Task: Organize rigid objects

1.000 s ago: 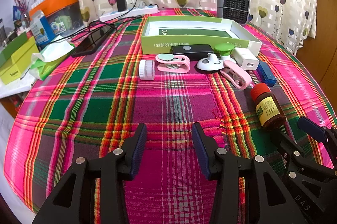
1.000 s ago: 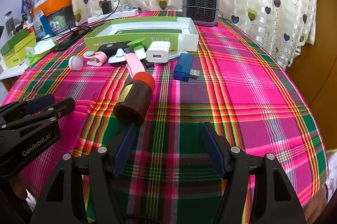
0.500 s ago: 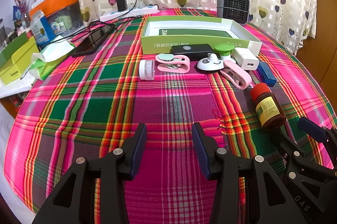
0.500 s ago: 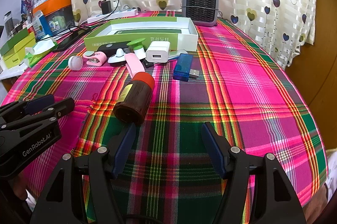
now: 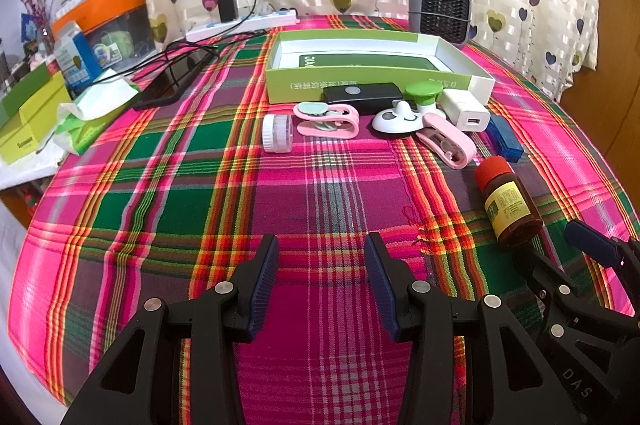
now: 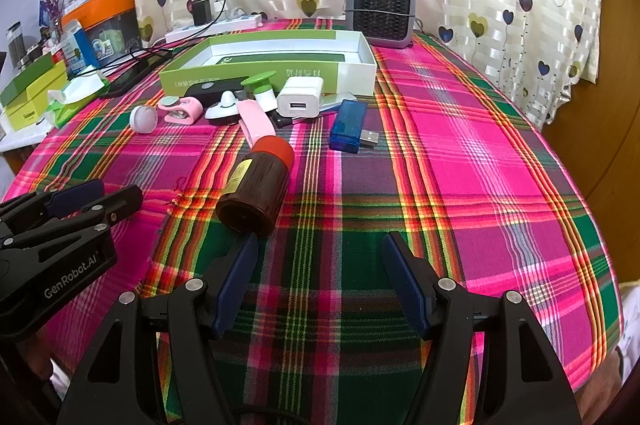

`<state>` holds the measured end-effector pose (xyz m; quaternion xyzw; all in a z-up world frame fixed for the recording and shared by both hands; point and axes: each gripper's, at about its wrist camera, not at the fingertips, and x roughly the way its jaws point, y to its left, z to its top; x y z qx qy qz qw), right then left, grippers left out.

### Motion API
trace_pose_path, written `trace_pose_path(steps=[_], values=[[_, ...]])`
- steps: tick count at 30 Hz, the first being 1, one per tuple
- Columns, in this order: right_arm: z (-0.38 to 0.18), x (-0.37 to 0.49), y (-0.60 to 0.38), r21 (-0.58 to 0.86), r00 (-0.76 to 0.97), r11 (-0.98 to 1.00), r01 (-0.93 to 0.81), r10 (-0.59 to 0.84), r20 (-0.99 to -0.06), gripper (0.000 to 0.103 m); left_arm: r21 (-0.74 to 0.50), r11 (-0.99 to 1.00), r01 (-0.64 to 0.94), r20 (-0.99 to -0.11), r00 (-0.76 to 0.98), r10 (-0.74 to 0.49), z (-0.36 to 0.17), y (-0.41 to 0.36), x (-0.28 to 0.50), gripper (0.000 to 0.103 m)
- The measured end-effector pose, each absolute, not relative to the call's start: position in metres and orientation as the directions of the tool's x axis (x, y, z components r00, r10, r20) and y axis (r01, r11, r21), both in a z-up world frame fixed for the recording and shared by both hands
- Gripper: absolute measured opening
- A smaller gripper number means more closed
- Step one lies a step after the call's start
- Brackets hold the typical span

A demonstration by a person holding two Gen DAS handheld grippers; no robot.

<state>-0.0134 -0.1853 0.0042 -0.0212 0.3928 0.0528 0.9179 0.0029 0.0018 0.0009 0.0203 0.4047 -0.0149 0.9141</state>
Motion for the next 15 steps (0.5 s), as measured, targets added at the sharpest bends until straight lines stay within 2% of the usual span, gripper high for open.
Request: trace_pose_path(steps=[9,15], values=[[0.003,-0.015,-0.186,0.003,0.683,0.993,-0.115,0.081,-0.726,0.065,0.024,0.998,0.056,-0.743,0.669,-0.02,0.001,0.001,0.005,0.044],[0.006,-0.015,-0.175,0.013,0.673,0.983,-0.181,0.133,-0.728,0.065,-0.015,0.991,0.136,-0.76,0.642,-0.1,0.004,0.011,0.007,0.044]])
